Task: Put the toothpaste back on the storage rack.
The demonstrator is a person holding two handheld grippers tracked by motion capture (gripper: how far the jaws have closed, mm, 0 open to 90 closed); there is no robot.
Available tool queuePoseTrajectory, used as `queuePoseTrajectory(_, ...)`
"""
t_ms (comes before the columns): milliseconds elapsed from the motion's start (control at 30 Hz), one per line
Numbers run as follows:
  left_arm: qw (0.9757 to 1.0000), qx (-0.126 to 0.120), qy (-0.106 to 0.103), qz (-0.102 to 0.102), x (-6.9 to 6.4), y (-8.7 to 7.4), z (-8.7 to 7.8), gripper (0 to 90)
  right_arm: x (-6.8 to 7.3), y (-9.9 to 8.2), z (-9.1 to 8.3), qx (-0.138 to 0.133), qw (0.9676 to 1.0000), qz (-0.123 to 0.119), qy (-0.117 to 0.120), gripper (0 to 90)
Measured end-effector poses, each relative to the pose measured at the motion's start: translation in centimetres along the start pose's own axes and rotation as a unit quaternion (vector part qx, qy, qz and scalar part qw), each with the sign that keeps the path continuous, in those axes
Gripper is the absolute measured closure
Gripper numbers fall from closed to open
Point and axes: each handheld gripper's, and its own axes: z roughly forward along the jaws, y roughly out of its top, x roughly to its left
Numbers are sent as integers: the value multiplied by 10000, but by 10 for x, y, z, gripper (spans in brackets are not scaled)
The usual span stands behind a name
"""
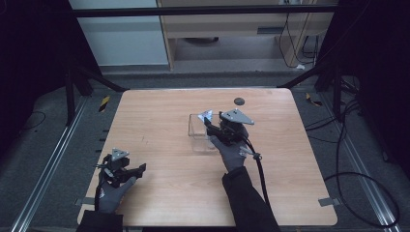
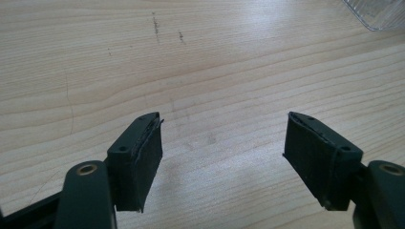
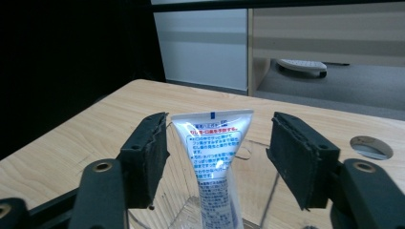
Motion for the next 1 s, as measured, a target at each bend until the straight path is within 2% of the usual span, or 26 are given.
queuePoseTrajectory(100,10000,-17,-1,-12,0,0,0,281,-5,4,-13,17,10000,-75,-18,328)
queuePoseTrajectory(133,10000,-19,-1,-10,0,0,0,281,-10,4,-22,56,10000,-75,11,305)
queuePoseTrajectory(167,10000,-11,0,-2,0,0,0,281,-10,4,-22,56,10000,-75,11,305)
queuePoseTrajectory(267,10000,-12,-1,6,-1,0,-1,281,-20,2,-38,96,9999,-86,-1,281)
queuePoseTrajectory(333,10000,-10,1,15,-1,0,-1,280,-32,-5,-51,180,9998,-29,-31,267)
queuePoseTrajectory(433,10000,-7,3,19,-1,0,-1,281,-40,-9,-60,221,9997,4,-79,263)
queuePoseTrajectory(533,10000,-1,2,19,-1,0,-1,281,-56,-19,-76,306,9992,22,-255,251)
queuePoseTrajectory(800,10000,-4,1,29,-1,-1,-1,282,-77,-39,-102,407,9985,101,-349,240)
queuePoseTrajectory(833,10000,-5,-1,34,-2,-1,-2,282,-83,-44,-108,515,9979,84,-381,230)
queuePoseTrajectory(1000,10000,-16,-21,41,-2,-1,-2,283,-92,-57,-117,685,9964,29,-497,218)
